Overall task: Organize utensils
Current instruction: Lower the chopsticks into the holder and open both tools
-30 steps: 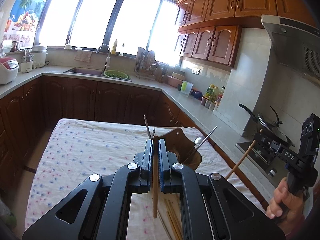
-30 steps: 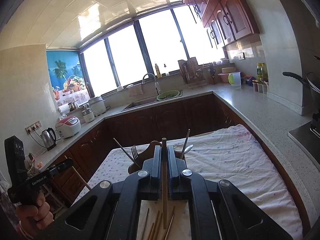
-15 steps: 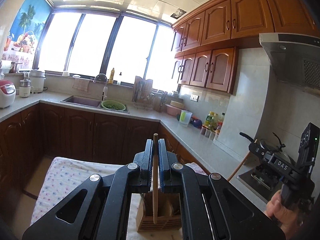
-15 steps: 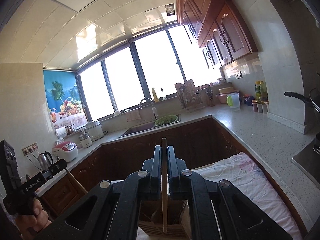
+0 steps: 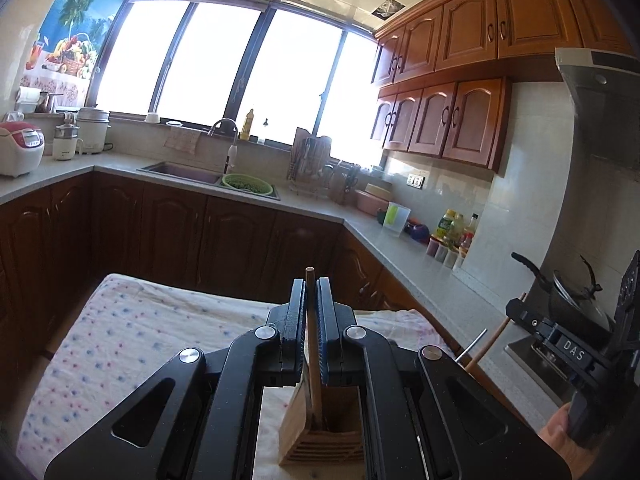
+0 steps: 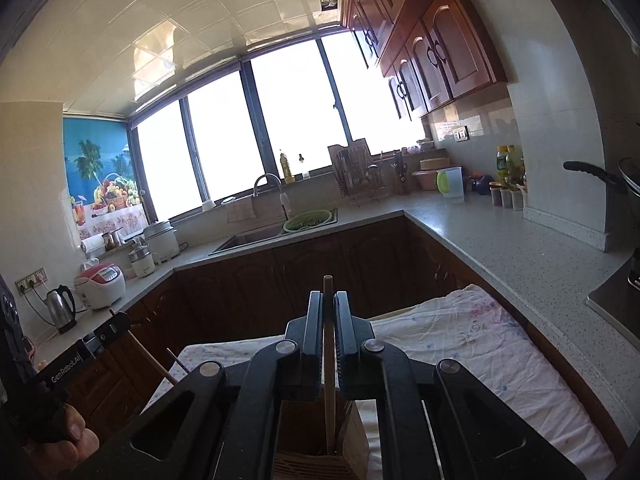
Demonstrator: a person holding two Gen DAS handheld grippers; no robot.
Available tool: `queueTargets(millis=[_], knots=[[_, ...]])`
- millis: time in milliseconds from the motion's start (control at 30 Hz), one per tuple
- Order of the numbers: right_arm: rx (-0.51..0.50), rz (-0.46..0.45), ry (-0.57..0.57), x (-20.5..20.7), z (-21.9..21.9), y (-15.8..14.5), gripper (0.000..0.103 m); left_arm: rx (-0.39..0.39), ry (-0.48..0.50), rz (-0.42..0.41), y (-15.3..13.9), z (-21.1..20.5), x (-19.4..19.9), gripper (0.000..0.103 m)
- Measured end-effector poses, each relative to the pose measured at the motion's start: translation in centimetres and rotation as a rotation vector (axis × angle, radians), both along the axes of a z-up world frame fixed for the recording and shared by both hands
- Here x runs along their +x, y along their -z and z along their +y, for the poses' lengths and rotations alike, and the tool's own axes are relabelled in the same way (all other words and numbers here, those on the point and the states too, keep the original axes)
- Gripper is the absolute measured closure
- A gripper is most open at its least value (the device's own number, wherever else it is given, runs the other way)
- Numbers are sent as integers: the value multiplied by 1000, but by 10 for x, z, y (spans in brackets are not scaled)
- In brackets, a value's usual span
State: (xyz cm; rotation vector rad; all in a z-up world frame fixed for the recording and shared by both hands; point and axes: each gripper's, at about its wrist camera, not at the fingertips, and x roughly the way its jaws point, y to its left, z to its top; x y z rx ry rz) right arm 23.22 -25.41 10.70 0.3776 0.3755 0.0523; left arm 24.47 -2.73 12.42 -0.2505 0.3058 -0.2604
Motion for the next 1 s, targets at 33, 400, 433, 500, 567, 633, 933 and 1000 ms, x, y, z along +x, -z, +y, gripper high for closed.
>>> queueTargets(millis=[33,400,433,500,567,633,933,1000], knots=[[4,14,-1,1,0,6,98,4,7,12,5,-2,1,99],[35,108,-7,12,-5,36,97,52,21,61,22,-11,8,97],[39,111,-8,12,-5,36,97,57,20,60,22,-12,8,97],[40,113,-9,13,-5,35,97,62,18,60,22,-12,8,97],[41,113,-8,13,-5,35,97,63,18,62,21,-12,9,97],[45,116,-8,14,-5,35,96,65,20,69,20,-13,9,96],[125,68,-24,-2,-16,27,37,50,5,84,13,-4,-7,53],[132,38,-21,-12,-18,19,28,49,-8,85,11,-1,-15,41]])
